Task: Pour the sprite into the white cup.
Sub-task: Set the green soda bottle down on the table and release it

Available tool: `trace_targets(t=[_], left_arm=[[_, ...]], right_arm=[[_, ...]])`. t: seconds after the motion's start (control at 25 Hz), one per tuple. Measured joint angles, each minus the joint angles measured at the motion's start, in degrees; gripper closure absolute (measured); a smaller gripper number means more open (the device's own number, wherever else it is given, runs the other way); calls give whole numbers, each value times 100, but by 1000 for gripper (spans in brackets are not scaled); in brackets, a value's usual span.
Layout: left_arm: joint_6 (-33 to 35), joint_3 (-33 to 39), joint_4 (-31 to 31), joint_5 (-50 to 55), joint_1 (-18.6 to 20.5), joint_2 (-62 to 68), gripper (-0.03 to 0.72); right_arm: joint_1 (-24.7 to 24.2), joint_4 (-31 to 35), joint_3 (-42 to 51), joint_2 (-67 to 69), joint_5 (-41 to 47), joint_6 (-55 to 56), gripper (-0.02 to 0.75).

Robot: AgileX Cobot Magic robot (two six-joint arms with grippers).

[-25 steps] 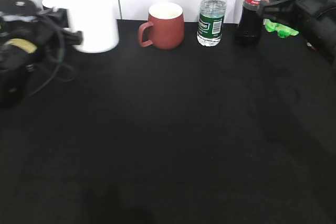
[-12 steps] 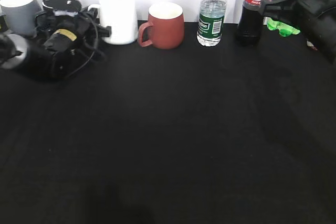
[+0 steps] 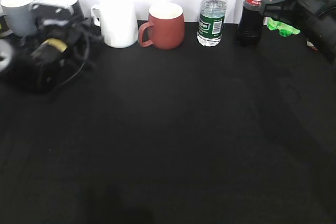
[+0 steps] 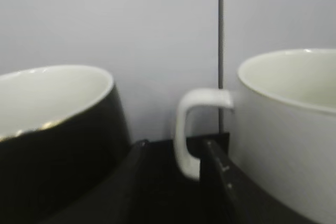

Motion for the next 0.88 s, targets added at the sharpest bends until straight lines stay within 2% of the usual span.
trace_targets(t=[0.12,0.24,0.36,0.52,0.72,0.88], left_arm=[[0,1449,15,-650,-64,-928,432],[0,2937,73,-733,-252,-2347,432],[0,3868,-2,-523,-426,-3617,432],[0,3969,-7,834,-503,-4708,432],[0,3969,-7,1143,-503,-4907,432],[0,3973,-7,1148,-503,-4907,432]], right_arm=[[-117,2,0,46,-6,-13,351],[-598,-30,-13,277,-122,-18,351],[-1050,-419,-349,949,-244,223,351],[-1309,-723,-1203,2281,-415,462,351],[-1470,-817,-2384,3472,-531,540,351],[-1588,-1321,-2505,3655,-559,544,345]])
